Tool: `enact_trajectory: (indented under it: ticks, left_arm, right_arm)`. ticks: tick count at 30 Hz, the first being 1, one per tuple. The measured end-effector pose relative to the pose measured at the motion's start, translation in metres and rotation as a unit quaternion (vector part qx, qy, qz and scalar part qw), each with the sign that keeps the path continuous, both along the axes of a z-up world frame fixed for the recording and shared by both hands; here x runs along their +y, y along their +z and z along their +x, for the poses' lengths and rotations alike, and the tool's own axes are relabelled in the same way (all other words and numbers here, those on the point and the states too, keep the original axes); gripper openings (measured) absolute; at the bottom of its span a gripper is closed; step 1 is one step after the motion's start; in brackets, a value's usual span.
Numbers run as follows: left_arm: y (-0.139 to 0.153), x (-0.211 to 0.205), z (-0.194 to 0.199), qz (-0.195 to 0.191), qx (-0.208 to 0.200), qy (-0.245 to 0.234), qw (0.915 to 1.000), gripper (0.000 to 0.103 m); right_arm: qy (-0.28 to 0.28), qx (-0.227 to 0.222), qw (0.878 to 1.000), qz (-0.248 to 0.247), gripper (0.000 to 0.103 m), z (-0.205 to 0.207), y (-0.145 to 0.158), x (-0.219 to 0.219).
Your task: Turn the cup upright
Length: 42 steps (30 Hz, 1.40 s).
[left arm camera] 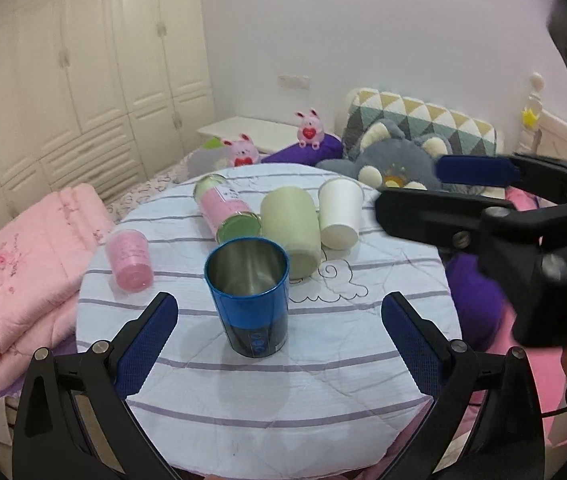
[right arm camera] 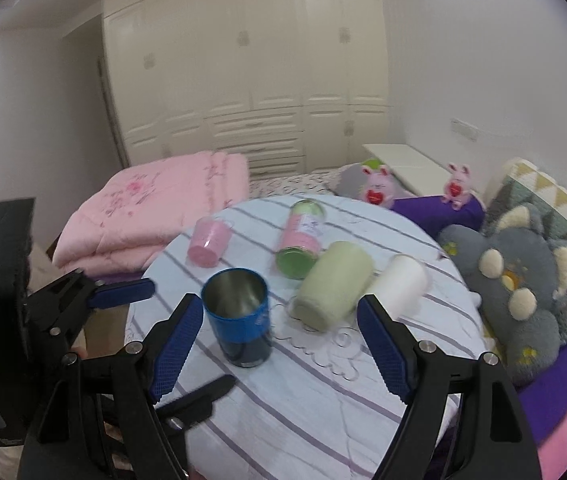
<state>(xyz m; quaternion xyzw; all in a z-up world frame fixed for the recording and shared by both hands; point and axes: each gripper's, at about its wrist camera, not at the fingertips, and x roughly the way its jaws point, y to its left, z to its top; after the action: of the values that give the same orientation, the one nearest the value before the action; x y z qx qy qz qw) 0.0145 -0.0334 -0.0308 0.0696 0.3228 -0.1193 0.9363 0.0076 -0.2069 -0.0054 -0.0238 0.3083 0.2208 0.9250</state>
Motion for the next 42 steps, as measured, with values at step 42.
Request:
enact_trajectory:
  ticks: [42]
  left_arm:
    - [0.054,-0.012,-0.063,-0.036,-0.106,0.058,0.9920,0.103]
  right_arm:
    - [-0.113,-0.086,0.990,0.010,0.081,-0.057,0.029,-0.057]
